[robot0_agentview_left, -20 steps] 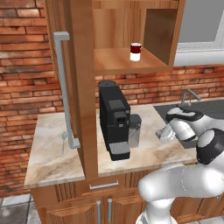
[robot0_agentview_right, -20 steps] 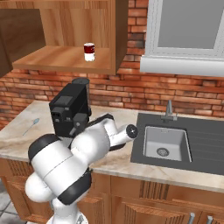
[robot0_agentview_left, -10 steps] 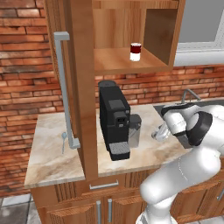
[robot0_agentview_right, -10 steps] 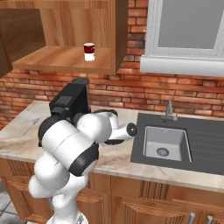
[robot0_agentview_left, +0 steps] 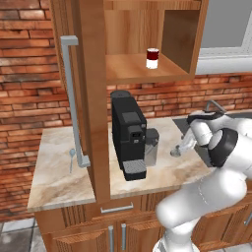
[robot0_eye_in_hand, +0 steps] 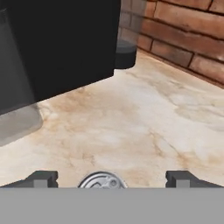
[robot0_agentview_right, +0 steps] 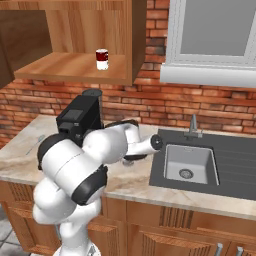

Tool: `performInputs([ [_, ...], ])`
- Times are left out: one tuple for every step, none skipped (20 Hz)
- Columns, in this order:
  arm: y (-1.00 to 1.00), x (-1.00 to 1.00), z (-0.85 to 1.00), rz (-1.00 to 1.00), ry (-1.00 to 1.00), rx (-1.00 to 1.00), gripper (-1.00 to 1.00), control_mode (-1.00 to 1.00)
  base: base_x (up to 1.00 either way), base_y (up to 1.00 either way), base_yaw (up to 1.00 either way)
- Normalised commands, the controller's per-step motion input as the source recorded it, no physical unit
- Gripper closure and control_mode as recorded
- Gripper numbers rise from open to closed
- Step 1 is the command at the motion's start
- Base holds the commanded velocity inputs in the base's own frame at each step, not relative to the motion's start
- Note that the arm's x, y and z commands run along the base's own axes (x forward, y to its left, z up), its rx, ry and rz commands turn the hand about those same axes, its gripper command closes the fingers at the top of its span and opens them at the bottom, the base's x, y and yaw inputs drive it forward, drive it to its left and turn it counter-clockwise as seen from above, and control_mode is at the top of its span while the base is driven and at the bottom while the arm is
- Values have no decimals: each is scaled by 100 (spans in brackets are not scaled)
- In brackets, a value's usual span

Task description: Restock the canned food cabinet by taking the new fresh canned food from the counter and placing it in the cabinet. Then, take the old canned food from the cabinet and place it on the counter.

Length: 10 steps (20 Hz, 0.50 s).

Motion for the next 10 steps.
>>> performInputs([
  [0, -48, 98, -1, 3, 0, -100, -100, 0, 0, 0],
  [-11, -86, 100, -1, 0, 0, -100, -100, 0, 0, 0],
  [-15, -95, 100, -1, 0, 0, -100, -100, 0, 0, 0],
  [-14, -100, 100, -1, 0, 0, -100, -100, 0, 0, 0],
  [-12, -100, 100, -1, 0, 0, -100, -100, 0, 0, 0],
  [-9, -100, 100, -1, 0, 0, -100, -100, 0, 0, 0],
  [-6, -100, 100, -1, 0, 0, -100, -100, 0, 0, 0],
  [-6, -100, 100, -1, 0, 0, -100, -100, 0, 0, 0],
  [-4, -100, 100, -1, 0, 0, -100, -100, 0, 0, 0],
  [-5, -100, 100, -1, 0, 0, -100, -100, 0, 0, 0],
])
